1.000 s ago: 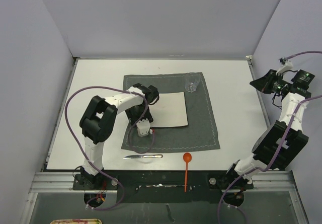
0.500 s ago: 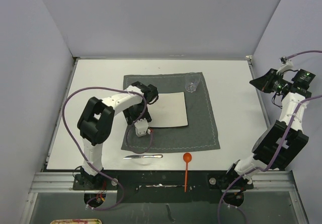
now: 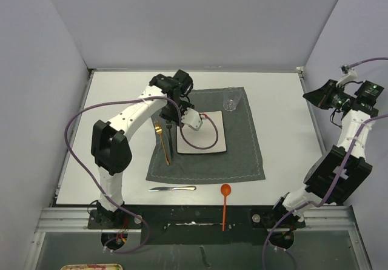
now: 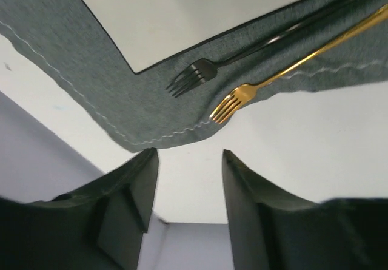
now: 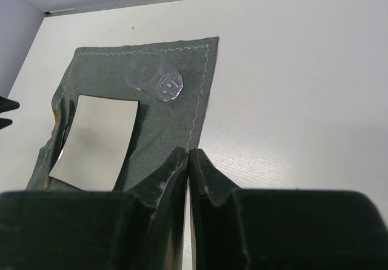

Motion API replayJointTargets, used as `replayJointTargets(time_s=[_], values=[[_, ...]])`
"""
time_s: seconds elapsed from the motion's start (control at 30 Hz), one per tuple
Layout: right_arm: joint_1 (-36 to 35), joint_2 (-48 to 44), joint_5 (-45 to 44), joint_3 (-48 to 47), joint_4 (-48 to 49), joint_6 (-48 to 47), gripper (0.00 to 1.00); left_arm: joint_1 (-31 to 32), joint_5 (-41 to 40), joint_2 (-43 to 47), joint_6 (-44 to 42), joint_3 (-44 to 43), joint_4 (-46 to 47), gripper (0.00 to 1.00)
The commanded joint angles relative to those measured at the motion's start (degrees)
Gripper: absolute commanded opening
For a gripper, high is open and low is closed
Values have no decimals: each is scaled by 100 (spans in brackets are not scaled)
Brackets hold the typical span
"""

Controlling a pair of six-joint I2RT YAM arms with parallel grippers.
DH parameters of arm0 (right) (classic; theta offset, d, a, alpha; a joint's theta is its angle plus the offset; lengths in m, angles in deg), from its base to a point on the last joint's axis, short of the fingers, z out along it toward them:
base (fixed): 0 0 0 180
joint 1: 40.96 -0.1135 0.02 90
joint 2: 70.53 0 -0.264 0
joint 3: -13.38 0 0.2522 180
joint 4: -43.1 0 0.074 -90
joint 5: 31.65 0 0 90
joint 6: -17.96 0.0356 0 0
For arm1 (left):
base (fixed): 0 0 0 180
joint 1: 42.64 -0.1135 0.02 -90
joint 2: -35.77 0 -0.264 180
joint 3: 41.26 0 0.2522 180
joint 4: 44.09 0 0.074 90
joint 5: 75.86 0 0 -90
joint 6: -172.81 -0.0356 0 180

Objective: Set the dinner table for one person
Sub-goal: Place the fork on the napkin.

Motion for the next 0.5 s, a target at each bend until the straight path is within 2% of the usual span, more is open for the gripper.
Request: replayJointTargets(time_s=[0.0,0.1,0.23,0.37,0.47], values=[[103,31,158,-362,-38,-192,7,-360,789,377,2011,166,126,39],[129,32,147,-386,-185,-291,7,-520,1087,594,2692,501,439,25],[207,9,126,-422,-376,-437,7,-734,1413,703,3759,556,486,16],[268,13,98,-514,-545,-520,7,-928,1983,599,4641,364,1,9],[274,40,98,-610,-719,-604,7,-1001,2296,499,4883,346,-434,4]])
